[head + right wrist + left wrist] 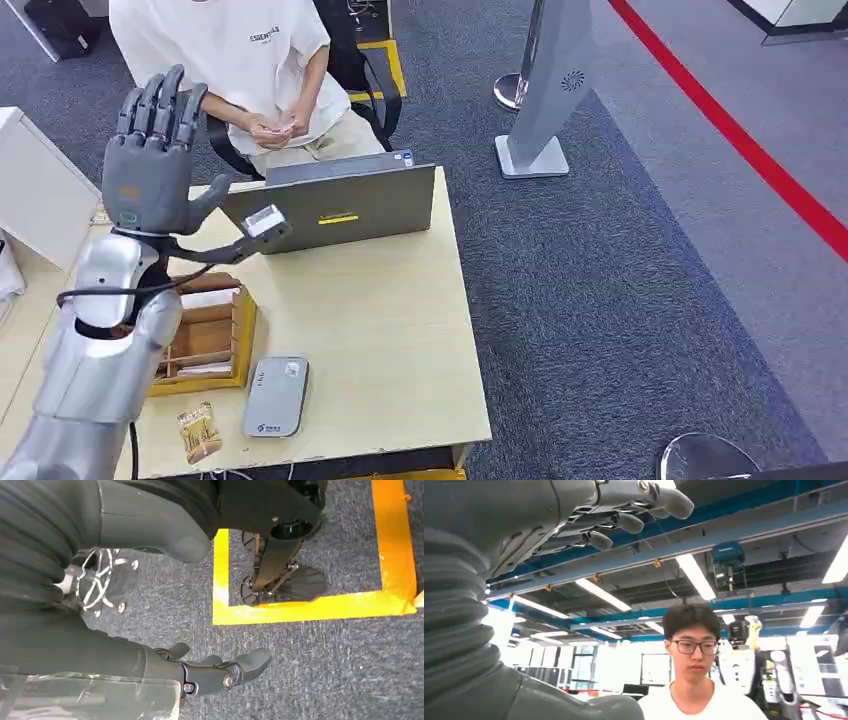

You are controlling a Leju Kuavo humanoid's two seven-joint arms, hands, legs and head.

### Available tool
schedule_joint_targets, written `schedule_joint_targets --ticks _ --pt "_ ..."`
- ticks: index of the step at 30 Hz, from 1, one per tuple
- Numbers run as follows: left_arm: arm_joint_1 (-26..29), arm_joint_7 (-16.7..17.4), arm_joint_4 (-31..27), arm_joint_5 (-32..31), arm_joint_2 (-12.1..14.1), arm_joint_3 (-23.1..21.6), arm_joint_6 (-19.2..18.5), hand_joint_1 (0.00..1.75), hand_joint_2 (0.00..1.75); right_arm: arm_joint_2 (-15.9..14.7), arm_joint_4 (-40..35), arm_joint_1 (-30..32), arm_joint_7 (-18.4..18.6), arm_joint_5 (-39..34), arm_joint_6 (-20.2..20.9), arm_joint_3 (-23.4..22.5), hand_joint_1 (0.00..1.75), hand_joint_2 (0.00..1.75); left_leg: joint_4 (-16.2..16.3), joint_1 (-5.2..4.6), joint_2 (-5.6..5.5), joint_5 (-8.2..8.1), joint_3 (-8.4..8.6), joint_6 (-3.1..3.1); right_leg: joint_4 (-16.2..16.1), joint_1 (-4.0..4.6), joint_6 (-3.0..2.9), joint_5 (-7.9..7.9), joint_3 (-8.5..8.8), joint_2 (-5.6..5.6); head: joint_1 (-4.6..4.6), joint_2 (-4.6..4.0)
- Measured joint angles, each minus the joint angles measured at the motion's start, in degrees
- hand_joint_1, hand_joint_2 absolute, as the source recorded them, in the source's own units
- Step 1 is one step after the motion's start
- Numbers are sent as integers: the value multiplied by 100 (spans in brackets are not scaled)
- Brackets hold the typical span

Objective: Pass the card to the sensor for recognition and then transmit it.

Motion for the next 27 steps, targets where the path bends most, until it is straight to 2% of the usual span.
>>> schedule_joint_targets --ticks 5,10,13,18,27 --pt "953 13 -1105 94 256 -79 -282 0 175 -2 0 40 -48 -83 -33 -192 0 175 -2 2 -2 -1 0 1 0 1 -3 -3 0 -1 -4 0" --pt "1610 33 -1681 190 452 -85 -367 0 175 -15 0 76 -48 -98 -39 -334 0 175 -2 2 -5 -1 0 0 0 1 -3 -3 0 -5 -4 0" --pt "1755 33 -1824 208 529 -85 -376 0 175 -20 0 75 -48 -98 -39 -374 0 175 -2 2 -8 0 0 0 0 1 -2 -2 2 -5 -4 0" --pt "2152 44 -1992 369 616 -85 -688 0 175 -24 0 80 -46 -111 -59 -470 0 175 -2 1 -3 -1 1 0 0 1 -2 -2 3 -1 -7 0" --pt "3165 127 -1994 509 570 44 -669 0 175 -35 -2 83 11 -44 -118 -577 0 175 -3 1 -4 -4 -1 2 -1 1 -2 -6 2 -3 -7 0"
